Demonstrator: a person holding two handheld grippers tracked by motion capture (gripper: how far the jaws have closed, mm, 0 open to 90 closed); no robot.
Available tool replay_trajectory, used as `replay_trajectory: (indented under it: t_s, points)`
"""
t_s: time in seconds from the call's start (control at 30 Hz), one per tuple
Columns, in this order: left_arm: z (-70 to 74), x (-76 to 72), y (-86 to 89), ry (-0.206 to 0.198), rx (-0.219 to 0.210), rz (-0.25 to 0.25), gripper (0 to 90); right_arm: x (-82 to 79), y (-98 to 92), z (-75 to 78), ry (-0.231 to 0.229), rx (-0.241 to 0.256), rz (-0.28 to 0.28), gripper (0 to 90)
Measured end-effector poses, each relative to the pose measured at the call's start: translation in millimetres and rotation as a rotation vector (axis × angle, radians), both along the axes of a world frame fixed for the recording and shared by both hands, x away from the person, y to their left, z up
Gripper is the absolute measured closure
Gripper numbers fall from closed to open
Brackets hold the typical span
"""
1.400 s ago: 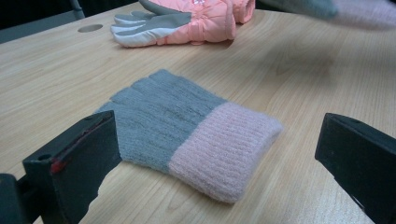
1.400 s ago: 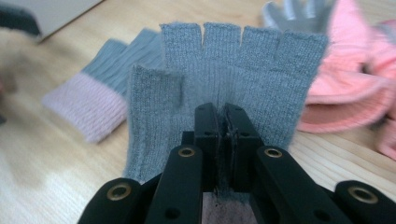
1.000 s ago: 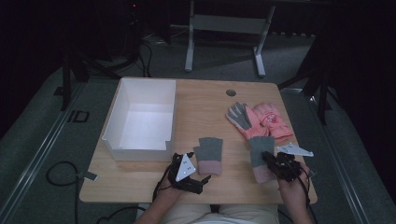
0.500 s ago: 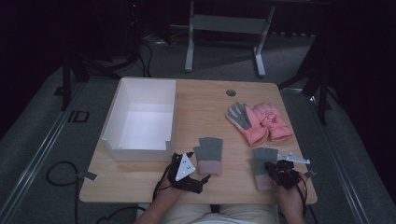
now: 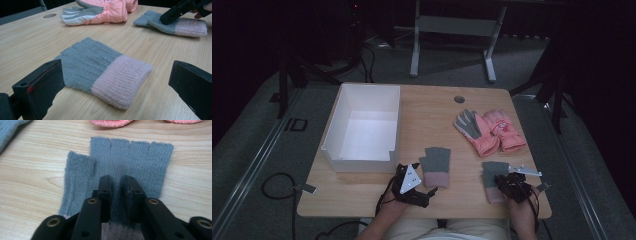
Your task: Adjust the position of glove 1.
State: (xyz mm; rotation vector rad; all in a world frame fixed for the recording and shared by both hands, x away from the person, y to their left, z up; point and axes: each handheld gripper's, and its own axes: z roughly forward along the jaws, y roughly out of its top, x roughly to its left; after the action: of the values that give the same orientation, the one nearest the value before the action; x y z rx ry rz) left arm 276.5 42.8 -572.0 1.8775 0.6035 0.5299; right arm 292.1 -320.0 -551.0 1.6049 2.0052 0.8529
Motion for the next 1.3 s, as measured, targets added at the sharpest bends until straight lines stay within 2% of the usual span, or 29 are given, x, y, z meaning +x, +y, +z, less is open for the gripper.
replay_trajectory:
  t_s: [0.07, 0.17, 0.23, 0.27, 0.37, 0.43, 0.53, 0.57, 0.7, 0.83, 0.9, 1.0, 1.07, 1.17, 1.3]
  points:
    - [0.0, -0.1, 0.2, -0.001, -0.002, 0.0, 0.0, -1.3, -1.2, 3.6, -0.003, -0.002, 0.005, 69.9]
    - [0.0, -0.1, -0.2, -0.001, 0.0, 0.0, 0.0, -1.3, -5.1, 9.1, -0.02, -0.022, 0.047, 66.0]
    - [0.0, -0.1, 0.1, -0.001, -0.001, 0.0, 0.0, -0.2, -9.6, 14.0, -0.035, -0.021, 0.101, 62.0]
    - [0.0, -0.2, 0.2, -0.002, -0.001, -0.001, 0.0, 0.5, -11.6, 16.6, -0.047, -0.043, 0.121, 60.6]
    - [0.0, -0.1, -0.3, -0.001, 0.0, 0.001, 0.0, 4.4, -17.2, 23.4, -0.053, -0.067, 0.205, 60.7]
    - [0.0, 0.4, 0.0, 0.003, -0.002, 0.001, 0.0, 8.6, -19.0, 24.2, -0.031, -0.085, 0.261, 60.7]
    - [0.0, 0.6, 0.1, 0.005, -0.004, 0.0, 0.0, 13.2, -19.0, 20.1, 0.001, -0.106, 0.306, 59.3]
    - [0.0, 0.6, 0.0, 0.005, -0.004, 0.0, 0.0, 14.2, -19.1, 18.0, 0.003, -0.121, 0.301, 59.2]
    - [0.0, 0.2, 0.3, 0.001, -0.003, -0.002, 0.0, 16.4, -21.0, 9.1, 0.022, -0.108, 0.296, 58.8]
    - [-0.1, -0.2, 0.1, -0.001, -0.002, -0.001, 0.0, 16.3, -19.5, 6.4, 0.026, -0.129, 0.301, 60.0]
    - [-0.1, -0.5, -0.2, -0.003, 0.001, -0.002, 0.0, 16.6, -18.0, 6.7, 0.039, -0.13, 0.284, 64.9]
    - [-0.1, -0.2, -0.2, -0.001, 0.0, -0.002, 0.0, 14.7, -12.4, 7.3, 0.041, -0.162, 0.285, 77.2]
    - [-0.1, -0.3, 0.0, -0.001, -0.001, -0.003, 0.0, 14.6, -9.4, 7.4, 0.04, -0.174, 0.276, 81.9]
    - [0.0, 0.0, -0.3, -0.001, 0.002, -0.003, 0.0, 15.7, -10.0, 8.0, 0.048, -0.153, 0.257, 84.2]
    - [0.0, -0.3, 0.0, -0.002, -0.001, -0.004, 0.0, 13.1, -13.0, 12.4, 0.036, -0.104, 0.235, 85.5]
